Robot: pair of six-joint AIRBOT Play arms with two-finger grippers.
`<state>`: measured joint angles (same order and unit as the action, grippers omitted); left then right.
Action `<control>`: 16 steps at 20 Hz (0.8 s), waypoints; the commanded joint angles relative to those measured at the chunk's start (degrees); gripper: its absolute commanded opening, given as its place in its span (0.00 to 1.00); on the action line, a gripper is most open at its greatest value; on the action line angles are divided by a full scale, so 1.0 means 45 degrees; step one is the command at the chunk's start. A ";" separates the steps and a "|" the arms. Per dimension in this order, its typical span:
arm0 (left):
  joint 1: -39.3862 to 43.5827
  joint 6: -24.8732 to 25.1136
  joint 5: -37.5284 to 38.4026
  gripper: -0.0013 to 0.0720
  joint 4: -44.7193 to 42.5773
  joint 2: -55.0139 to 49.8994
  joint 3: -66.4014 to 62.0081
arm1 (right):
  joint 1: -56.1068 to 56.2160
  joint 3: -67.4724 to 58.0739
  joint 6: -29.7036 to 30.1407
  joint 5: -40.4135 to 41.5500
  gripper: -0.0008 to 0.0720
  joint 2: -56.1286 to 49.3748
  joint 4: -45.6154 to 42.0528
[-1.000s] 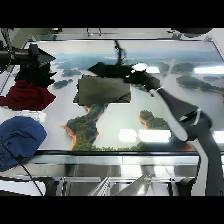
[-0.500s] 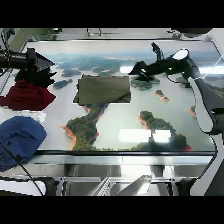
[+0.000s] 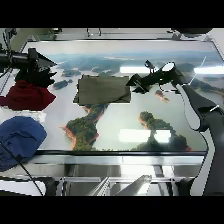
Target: Fold the shirts.
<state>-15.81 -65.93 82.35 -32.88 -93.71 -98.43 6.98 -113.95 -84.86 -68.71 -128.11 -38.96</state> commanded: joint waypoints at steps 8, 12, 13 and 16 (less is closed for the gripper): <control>0.0282 0.0024 0.0073 0.04 -0.0019 -0.0005 0.0005 | 0.0690 0.0005 0.0816 0.0957 0.03 0.0058 0.2822; 0.0282 0.0019 0.0413 0.04 -0.0015 -0.0005 0.0005 | -0.0685 0.0005 0.0301 0.1642 0.03 0.1205 0.2754; 0.0282 0.0015 0.0500 0.04 -0.0019 -0.0005 0.0005 | -0.1370 0.0005 0.0131 0.1486 0.03 0.1413 0.2759; 0.0282 0.0000 0.0704 0.04 -0.0015 -0.0005 0.0005 | -0.3439 0.0126 -0.0301 0.0991 0.03 0.1972 0.2569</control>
<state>-14.57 -65.87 84.36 -32.95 -93.71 -98.43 -1.21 -113.80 -83.85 -62.92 -121.73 -27.05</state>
